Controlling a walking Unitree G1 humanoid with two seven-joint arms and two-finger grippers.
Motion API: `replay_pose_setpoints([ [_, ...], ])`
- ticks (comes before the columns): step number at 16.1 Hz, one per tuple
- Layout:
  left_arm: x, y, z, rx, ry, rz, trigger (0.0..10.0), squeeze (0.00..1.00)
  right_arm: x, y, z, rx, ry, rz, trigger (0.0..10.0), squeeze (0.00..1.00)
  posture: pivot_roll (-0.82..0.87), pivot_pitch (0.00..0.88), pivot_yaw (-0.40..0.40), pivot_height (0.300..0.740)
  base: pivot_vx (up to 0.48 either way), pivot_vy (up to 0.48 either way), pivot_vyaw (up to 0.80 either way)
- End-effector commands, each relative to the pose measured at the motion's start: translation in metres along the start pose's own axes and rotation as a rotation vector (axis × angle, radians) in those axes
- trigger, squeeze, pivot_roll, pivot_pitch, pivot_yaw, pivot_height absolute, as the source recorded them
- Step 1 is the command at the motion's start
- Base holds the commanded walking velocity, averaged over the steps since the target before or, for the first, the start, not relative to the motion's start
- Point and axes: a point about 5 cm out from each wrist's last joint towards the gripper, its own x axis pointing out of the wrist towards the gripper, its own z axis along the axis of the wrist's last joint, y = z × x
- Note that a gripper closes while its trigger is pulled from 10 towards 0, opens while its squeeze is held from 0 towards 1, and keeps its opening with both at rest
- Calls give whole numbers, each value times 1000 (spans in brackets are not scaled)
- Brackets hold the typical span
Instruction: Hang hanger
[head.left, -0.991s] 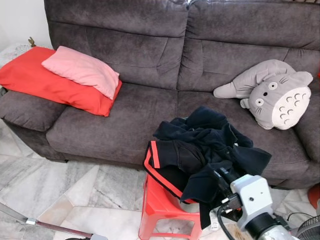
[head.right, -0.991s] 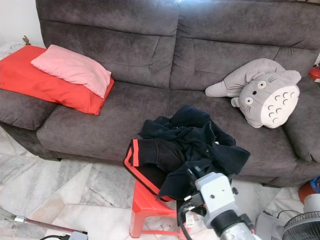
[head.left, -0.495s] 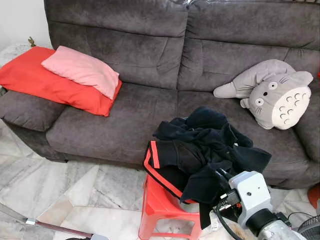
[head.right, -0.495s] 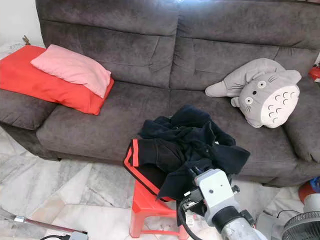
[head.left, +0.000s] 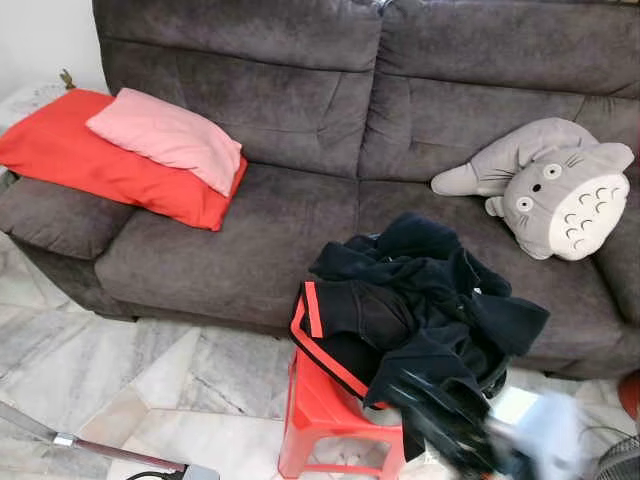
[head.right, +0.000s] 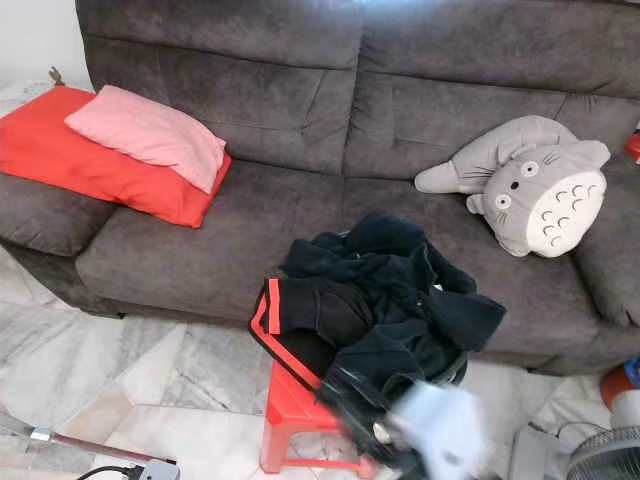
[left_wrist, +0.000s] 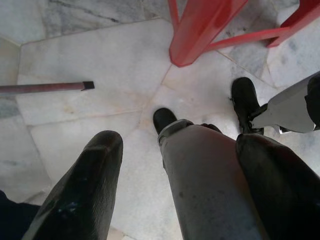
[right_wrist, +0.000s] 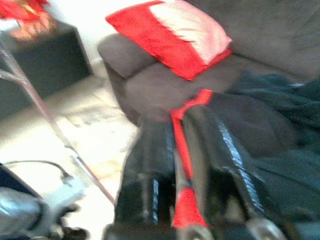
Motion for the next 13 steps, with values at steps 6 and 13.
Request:
replay_pose_setpoints([
  [6, -2, -10, -13, 15, 57, -40, 10000, 0, -37, -49, -27, -441, 111, -693, 10000, 1000, -261, 182, -48, 740, 0, 0, 0],
  [13, -2, -10, -13, 8, 61, -32, 10000, 0, -63, -36, -92, -145, 394, -927, 10000, 1000, -249, 173, -50, 740, 0, 0, 0],
])
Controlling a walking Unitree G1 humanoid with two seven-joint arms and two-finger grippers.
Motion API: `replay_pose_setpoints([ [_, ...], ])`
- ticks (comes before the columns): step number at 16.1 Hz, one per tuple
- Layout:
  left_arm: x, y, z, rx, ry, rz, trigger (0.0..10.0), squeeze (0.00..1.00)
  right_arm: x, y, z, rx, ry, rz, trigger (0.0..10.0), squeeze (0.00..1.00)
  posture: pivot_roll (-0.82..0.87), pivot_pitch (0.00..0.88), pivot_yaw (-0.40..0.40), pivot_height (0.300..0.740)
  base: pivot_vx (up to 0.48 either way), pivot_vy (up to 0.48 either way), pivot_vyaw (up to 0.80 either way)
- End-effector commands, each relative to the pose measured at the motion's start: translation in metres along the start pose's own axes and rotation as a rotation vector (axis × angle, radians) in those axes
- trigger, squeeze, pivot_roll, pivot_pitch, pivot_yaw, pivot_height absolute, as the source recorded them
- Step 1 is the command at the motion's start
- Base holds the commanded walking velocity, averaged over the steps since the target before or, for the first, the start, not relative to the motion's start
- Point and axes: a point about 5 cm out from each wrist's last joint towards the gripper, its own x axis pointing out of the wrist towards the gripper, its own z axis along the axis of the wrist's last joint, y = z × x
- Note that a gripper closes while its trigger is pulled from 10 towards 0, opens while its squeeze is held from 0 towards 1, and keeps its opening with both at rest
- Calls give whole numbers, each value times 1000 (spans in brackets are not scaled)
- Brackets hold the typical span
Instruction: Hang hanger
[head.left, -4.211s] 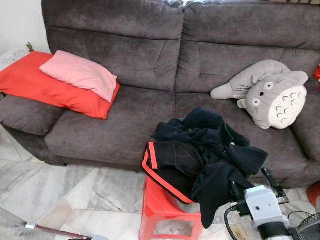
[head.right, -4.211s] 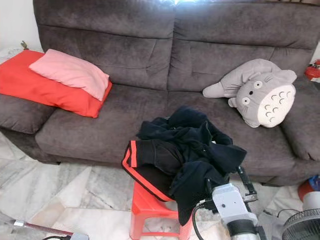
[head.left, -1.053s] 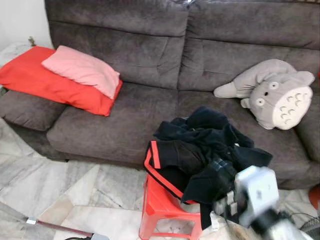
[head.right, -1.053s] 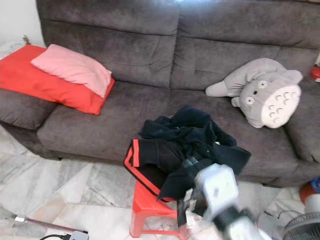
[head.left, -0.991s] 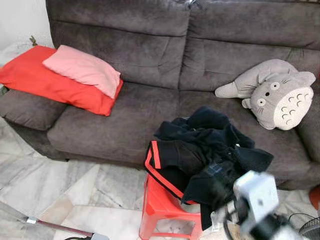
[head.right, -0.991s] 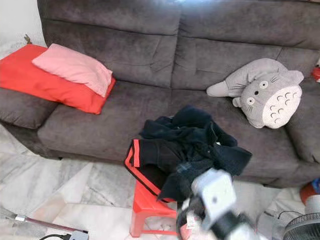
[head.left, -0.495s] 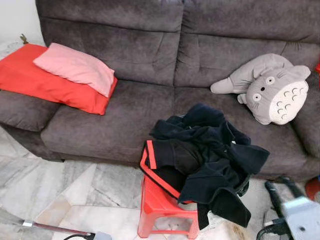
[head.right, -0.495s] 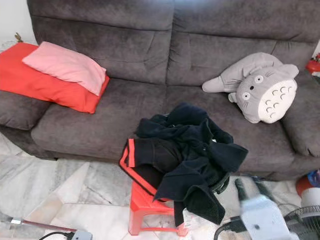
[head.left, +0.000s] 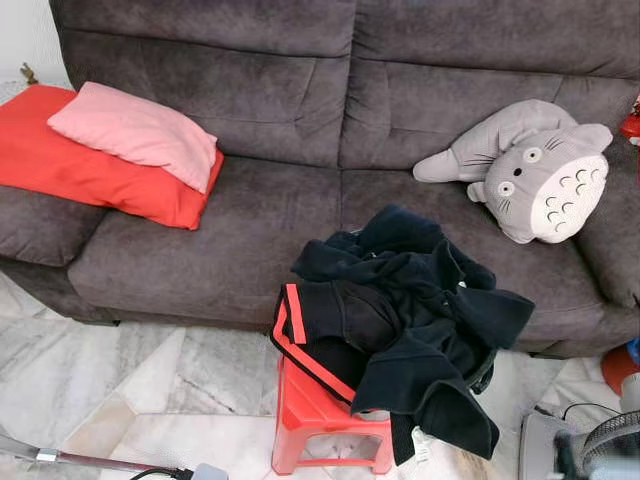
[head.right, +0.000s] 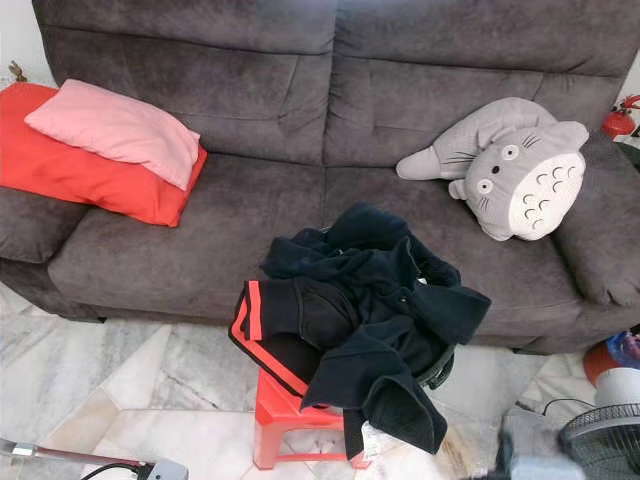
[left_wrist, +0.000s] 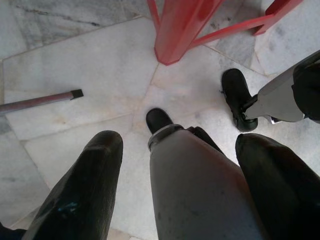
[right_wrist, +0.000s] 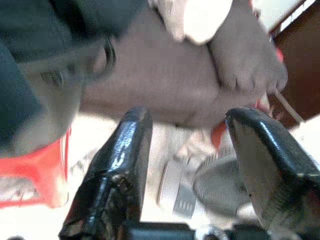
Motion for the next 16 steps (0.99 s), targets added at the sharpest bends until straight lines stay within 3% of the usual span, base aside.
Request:
replay_pose_setpoints([
  [1, -3, -4, -16, -25, 53, -8, 10000, 0, 2, -3, -9, 6, 22, -31, 10000, 1000, -240, 167, -54, 740, 0, 0, 0],
  [4, -4, -5, -16, -26, 55, -8, 10000, 0, 13, 10, -36, -32, 136, 35, 10000, 1000, -237, 157, -51, 740, 0, 0, 0],
  [7, -4, -5, -17, -28, 55, -8, 10000, 0, 13, 11, -37, -33, 133, 26, 10000, 1000, -227, 149, -53, 740, 0, 0, 0],
  [9, -4, -5, -18, -30, 57, -6, 10000, 0, 7, 16, -29, -118, -9, 65, 10000, 1000, -222, 148, -55, 740, 0, 0, 0],
  [10, -5, -4, -19, -30, 60, -4, 10000, 0, -1, 21, -25, -191, -141, 98, 10000, 1000, -219, 150, -52, 740, 0, 0, 0],
  [11, -5, -4, -19, -29, 61, -3, 10000, 0, -6, 24, -32, -92, -141, 91, 10000, 1000, -217, 154, -49, 740, 0, 0, 0],
  [14, -5, -3, -19, -28, 60, -1, 10000, 0, -6, 30, -35, 13, -119, 120, 10000, 1000, -219, 162, -46, 740, 0, 0, 0],
  [16, -5, -2, -19, -27, 59, -1, 10000, 0, 0, 25, -46, 242, -4, 10, 10000, 1000, -213, 166, -44, 740, 0, 0, 0],
])
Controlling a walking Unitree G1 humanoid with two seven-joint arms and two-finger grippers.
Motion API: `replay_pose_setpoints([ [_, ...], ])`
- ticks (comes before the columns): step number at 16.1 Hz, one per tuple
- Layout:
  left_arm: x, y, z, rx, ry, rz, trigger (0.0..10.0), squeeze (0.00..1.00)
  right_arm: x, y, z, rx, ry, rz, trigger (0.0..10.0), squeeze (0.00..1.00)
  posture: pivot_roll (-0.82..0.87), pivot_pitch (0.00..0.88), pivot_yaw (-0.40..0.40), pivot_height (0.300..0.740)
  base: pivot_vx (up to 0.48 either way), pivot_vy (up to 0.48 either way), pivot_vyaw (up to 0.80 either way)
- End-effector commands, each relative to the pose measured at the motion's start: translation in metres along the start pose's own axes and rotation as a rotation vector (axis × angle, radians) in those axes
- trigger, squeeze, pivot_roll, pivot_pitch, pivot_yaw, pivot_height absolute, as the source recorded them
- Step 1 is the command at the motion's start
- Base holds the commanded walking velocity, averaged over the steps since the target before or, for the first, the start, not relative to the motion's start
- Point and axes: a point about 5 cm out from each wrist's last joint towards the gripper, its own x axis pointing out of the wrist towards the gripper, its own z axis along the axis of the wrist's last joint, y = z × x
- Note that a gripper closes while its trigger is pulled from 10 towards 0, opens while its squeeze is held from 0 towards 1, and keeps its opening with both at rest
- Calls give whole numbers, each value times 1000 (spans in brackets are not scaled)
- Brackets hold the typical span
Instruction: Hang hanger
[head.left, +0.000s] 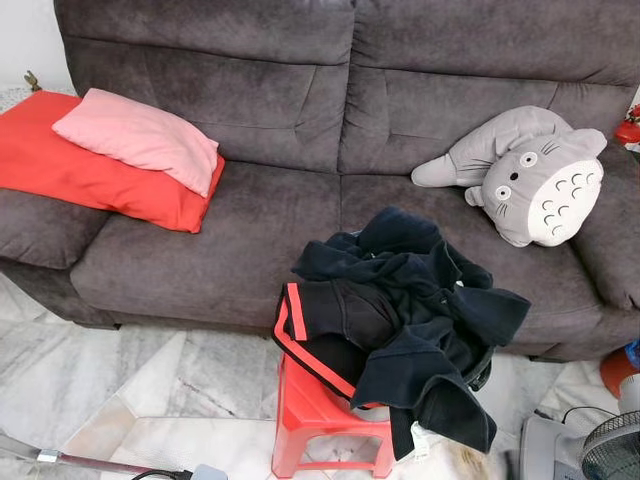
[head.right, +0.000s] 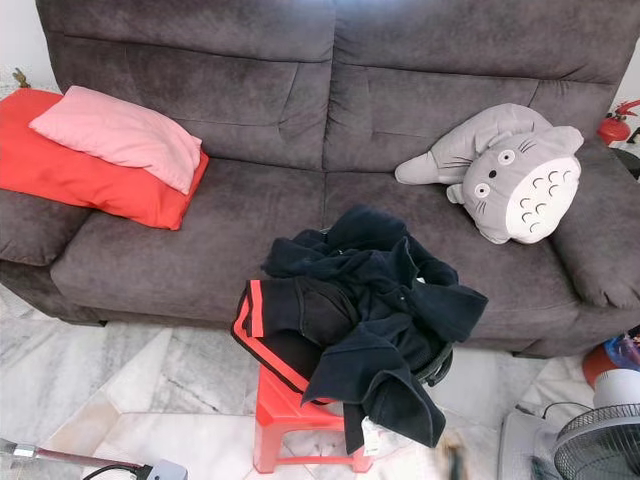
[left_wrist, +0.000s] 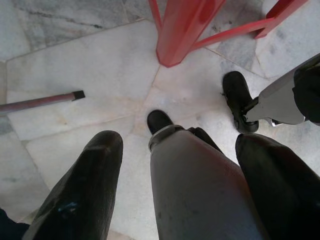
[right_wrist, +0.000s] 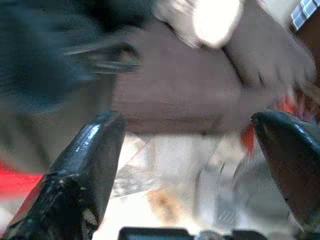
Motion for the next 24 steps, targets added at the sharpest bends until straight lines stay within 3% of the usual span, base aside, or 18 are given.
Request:
replay_pose_setpoints([
  [1, -4, -2, -17, -21, 56, -4, 10000, 0, -1, -4, -9, 16, 42, 5, 10000, 1000, -213, 170, -41, 740, 0, 0, 0],
  [2, -4, -2, -17, -22, 56, -3, 10000, 0, 2, 0, -10, 3, 32, 34, 10000, 1000, -214, 172, -41, 740, 0, 0, 0],
  [5, -4, -1, -17, -25, 56, -3, 10000, 0, 12, 16, -18, 91, 46, 187, 10000, 1000, -207, 176, -39, 740, 0, 0, 0],
  [7, -4, -1, -17, -28, 56, 1, 10000, 0, 13, 15, -19, 59, 49, 196, 10000, 988, -204, 176, -42, 740, 0, 0, 0],
  [8, -4, -1, -17, -28, 56, 1, 10000, 0, 13, 15, -19, 50, 48, 197, 10000, 0, -204, 176, -42, 740, 0, 0, 0],
  [17, -4, -1, -17, -29, 51, 0, 10000, 0, 19, 18, -18, -31, -39, 330, 10000, 0, -201, 178, -36, 740, 0, 0, 0],
  [24, -5, 0, -16, -25, 48, 3, 10000, 0, 32, 21, -6, 14, -115, 334, 10000, 0, -192, 179, -25, 740, 0, 0, 0],
])
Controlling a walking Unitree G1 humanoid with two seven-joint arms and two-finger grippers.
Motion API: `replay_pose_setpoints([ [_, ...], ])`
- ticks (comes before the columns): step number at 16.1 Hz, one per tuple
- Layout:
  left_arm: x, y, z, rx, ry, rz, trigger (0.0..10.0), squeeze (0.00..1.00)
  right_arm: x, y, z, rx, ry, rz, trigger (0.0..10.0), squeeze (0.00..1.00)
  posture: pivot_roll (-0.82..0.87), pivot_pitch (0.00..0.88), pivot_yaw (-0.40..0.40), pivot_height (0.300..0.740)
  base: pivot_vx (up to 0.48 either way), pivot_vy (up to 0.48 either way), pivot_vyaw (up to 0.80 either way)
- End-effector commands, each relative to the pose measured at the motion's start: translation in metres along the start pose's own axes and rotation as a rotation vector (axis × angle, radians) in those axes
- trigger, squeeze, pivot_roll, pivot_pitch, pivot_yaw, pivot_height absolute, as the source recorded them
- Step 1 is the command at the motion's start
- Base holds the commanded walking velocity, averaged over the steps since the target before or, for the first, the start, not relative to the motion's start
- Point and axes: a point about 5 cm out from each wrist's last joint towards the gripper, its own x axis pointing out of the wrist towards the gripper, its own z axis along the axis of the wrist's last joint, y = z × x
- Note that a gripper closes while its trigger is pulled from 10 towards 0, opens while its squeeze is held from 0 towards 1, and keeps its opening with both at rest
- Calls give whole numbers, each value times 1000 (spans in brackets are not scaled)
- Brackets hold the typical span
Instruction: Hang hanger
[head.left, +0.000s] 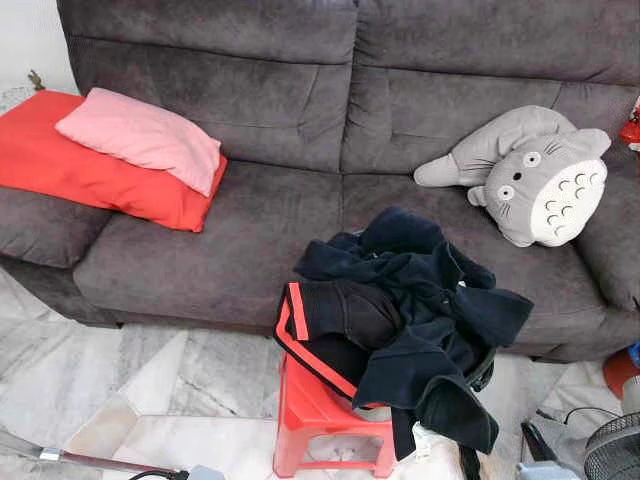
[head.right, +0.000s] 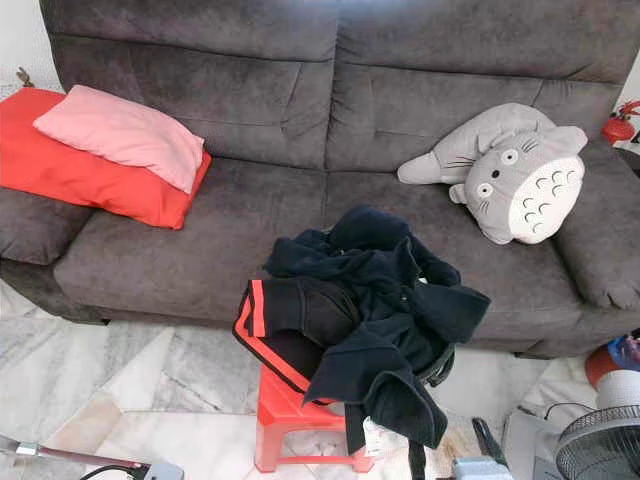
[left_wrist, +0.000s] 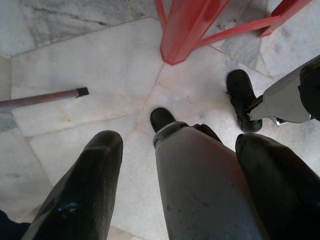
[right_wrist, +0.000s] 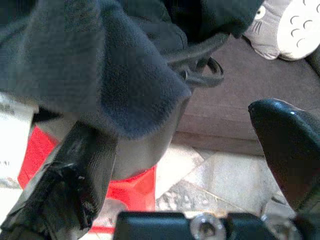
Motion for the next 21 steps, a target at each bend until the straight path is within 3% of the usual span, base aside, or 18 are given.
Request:
replay_pose_setpoints([
  [1, -4, -3, -15, -21, 46, -6, 10000, 0, 0, 1, 2, 17, -13, 19, 10000, 0, -192, 179, -24, 740, 0, 0, 0],
  [8, -4, -2, -15, -20, 44, -6, 10000, 0, 10, 7, 15, -9, -61, 123, 10000, 0, -185, 180, -21, 740, 0, 0, 0],
  [15, -4, -1, -16, -18, 45, -4, 10000, 0, 20, 11, 28, -170, -93, 293, 10000, 0, -183, 183, -19, 740, 0, 0, 0],
  [16, -4, -1, -16, -16, 46, -5, 10000, 0, 22, 11, 28, -201, -95, 309, 0, 0, -183, 183, -19, 740, 0, 0, 0],
  [21, -4, -1, -16, -16, 45, -3, 10000, 0, 25, 14, 33, -212, -114, 332, 0, 0, -179, 182, -22, 740, 0, 0, 0],
])
